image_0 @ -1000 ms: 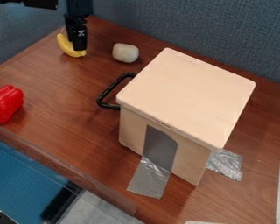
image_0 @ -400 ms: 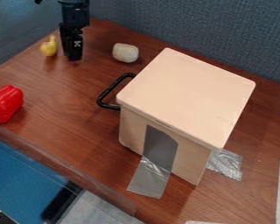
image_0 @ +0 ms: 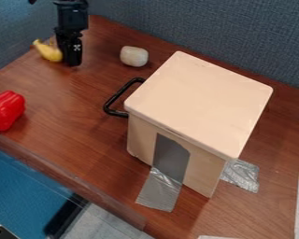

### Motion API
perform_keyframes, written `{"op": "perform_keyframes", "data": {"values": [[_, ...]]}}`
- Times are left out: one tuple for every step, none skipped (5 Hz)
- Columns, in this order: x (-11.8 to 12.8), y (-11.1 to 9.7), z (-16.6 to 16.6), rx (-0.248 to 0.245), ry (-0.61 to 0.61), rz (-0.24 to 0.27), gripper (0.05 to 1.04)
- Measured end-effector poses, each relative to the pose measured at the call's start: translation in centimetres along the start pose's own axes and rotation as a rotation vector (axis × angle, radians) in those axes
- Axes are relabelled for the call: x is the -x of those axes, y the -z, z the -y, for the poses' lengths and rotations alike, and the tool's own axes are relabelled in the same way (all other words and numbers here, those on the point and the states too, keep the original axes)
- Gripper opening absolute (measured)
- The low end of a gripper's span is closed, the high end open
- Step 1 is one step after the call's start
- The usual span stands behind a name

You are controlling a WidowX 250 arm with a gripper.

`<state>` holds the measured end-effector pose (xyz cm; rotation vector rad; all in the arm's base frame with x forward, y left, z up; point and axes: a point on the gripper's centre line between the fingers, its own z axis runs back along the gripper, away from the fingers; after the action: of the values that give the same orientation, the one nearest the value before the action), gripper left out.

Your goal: Move a yellow banana

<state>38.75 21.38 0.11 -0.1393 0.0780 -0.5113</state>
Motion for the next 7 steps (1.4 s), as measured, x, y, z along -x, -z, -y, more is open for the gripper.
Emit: {"op": "perform_keyframes", "data": {"values": [[-0.4, -0.3, -0.2, -0.010, -0.093, 0.025, 0.998], [-1.1, -1.6, -0.4, -0.001, -0.131, 0.089, 0.999], [-1.3, -5.5, -0.6, -0.073, -0.159, 0.161, 0.999], [-1.3, -7.3, -0.5, -0.110, -0.207, 0.188, 0.999], [0.6, -7.7, -0.7, -0.161, -0.306, 0.139, 0.999], [2.6, -7.3, -1.0, -0.198, -0.388, 0.092, 0.999], [3.6, -6.2, -1.1, -0.212, -0.430, 0.045, 0.999]]}}
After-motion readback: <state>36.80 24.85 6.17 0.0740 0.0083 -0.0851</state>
